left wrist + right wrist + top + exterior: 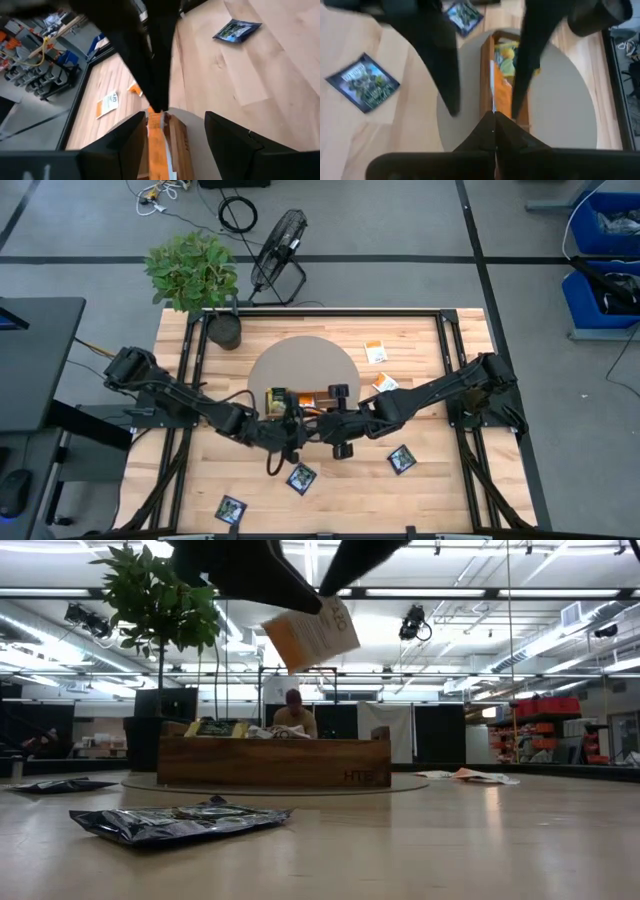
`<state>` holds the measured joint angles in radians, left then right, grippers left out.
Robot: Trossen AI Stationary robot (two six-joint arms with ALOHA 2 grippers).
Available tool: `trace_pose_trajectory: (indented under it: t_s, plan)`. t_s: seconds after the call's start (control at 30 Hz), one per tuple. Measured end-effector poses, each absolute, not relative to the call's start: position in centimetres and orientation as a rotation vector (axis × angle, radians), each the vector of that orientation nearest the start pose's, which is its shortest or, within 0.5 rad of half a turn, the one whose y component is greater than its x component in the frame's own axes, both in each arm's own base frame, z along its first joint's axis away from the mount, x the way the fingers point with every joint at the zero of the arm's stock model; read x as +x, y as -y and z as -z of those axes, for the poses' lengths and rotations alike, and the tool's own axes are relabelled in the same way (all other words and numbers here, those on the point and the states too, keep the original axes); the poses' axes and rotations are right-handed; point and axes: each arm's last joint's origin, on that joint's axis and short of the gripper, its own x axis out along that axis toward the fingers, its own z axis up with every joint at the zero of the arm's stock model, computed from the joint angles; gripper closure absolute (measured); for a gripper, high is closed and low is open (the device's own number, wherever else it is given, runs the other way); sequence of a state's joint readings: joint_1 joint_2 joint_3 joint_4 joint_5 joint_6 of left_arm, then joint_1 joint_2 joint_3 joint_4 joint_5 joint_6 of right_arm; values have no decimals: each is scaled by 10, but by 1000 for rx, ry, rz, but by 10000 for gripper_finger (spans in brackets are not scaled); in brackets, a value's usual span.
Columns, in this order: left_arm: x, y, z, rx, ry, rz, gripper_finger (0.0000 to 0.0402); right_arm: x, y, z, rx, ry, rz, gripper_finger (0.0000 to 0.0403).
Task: Pick & Place Tea
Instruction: Put the bottom orange tea bag into the wooden organizer
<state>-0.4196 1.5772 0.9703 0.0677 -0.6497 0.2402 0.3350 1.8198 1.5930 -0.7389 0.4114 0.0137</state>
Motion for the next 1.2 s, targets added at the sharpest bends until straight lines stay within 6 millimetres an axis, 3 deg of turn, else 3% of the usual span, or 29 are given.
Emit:
trace_pose_trajectory:
  t_s: [0.17, 0.3, 0.63, 0.9, 1.07, 1.2]
  plan:
    - [316, 113, -230, 501, -499, -185, 193, 375, -118, -298, -327, -869, 78, 403]
    - [316, 112, -230, 501, -500, -186, 203, 373, -117, -297, -323, -897, 84, 403]
    - [316, 112, -230, 504, -500, -185, 287, 371, -116, -296, -313, -915, 88, 403]
    - [316, 112, -230, 506, -500, -185, 386, 372, -117, -296, -308, -913, 83, 403]
    - [316, 112, -231, 498, -496, -223, 398, 372, -117, -296, -310, -913, 85, 399]
    - [314, 115, -231, 516, -494, -263, 399, 370, -117, -295, -321, -923, 92, 365]
